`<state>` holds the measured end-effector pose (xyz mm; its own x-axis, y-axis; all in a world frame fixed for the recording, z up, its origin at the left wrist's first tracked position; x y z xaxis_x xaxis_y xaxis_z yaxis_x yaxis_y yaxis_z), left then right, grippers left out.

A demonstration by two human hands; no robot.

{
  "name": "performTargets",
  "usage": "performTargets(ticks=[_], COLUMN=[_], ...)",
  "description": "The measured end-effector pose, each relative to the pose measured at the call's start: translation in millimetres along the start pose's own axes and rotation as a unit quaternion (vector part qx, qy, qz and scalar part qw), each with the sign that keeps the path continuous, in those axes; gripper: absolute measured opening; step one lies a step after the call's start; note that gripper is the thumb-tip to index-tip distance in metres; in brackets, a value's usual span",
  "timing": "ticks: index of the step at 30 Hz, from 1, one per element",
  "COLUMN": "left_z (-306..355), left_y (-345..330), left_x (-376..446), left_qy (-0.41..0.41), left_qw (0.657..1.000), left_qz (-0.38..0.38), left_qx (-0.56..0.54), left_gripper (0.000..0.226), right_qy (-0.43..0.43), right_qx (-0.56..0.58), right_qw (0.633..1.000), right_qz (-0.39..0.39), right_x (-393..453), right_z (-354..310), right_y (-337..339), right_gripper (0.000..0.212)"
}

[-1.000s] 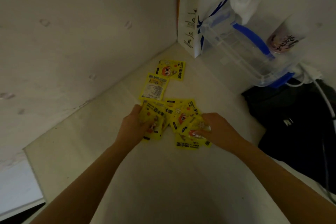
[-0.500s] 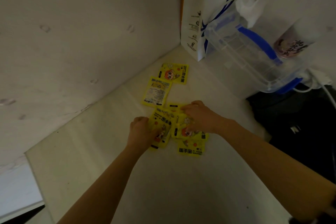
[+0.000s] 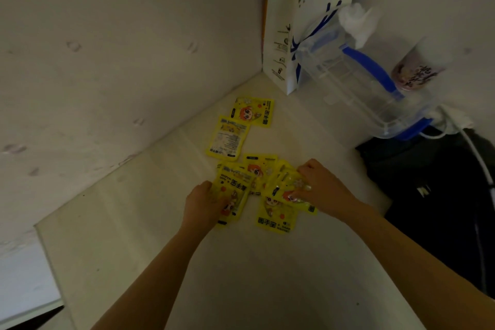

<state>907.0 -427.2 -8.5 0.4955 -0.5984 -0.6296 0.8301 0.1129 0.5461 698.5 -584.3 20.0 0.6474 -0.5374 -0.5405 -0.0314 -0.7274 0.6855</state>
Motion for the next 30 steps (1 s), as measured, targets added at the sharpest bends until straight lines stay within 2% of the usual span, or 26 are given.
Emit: performTargets(ticks=[3, 5, 6, 10, 17, 19, 24, 28, 30], left_z=[-4.9, -11.4, -15.7, -24.5, -40.1, -45.0, -58.2, -66.3, -72.5], left_y=[6.7, 9.1, 9.3, 9.9, -4.5, -9.8, -20.0, -24.3, -26.1], left_x=[-11.4, -16.5, -18.1, -28.3, -56.9, -65.8, -83.5, -101.0, -109.9], left_qy=[-0.003, 0.003, 0.007, 0.007, 0.001, -0.005, -0.015, -0.03, -0.035], left_qw=[0.998, 0.993, 0.989, 0.978, 0.962, 0.957, 0.948, 0.93, 0.92], left_qz=[0.021, 0.025, 0.023, 0.019, 0.001, -0.006, -0.037, -0.071, -0.097], left_qx=[-0.062, -0.117, -0.146, -0.208, -0.273, -0.289, -0.317, -0.359, -0.378], left_gripper=[0.02, 0.017, 0.017, 0.018, 0.017, 0.018, 0.022, 0.021, 0.022], right_qy=[-0.033, -0.058, -0.072, -0.085, -0.103, -0.111, -0.13, -0.14, -0.148], right_qx=[0.061, 0.109, 0.127, 0.184, 0.292, 0.328, 0.459, 0.507, 0.521], right_qw=[0.998, 0.992, 0.988, 0.977, 0.947, 0.933, 0.868, 0.834, 0.82], right_qz=[0.01, 0.033, 0.041, 0.066, 0.09, 0.101, 0.139, 0.168, 0.185], right_x=[-9.6, -16.1, -19.8, -33.1, -63.4, -74.3, -110.8, -146.7, -164.7], right_z=[16.7, 25.5, 28.6, 32.6, 37.1, 39.5, 40.9, 29.2, 21.6], right_y=[-1.0, -0.1, 0.2, -0.8, -23.1, -32.9, -60.2, -84.9, -100.6], right_gripper=[0.043, 0.028, 0.026, 0.038, 0.028, 0.023, 0.025, 0.007, 0.006])
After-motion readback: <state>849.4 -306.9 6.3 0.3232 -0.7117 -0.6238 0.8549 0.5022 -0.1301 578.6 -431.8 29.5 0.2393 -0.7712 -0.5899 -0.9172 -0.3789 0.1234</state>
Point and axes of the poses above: each hand's wrist, its own x-axis towards the middle knuckle, its own y-axis out of the back of the hand, z = x × y, the point moved 8 cm from there along x, towards the middle knuckle, and after that the axes turned 8 degrees about -z, right-handed, at the moved point
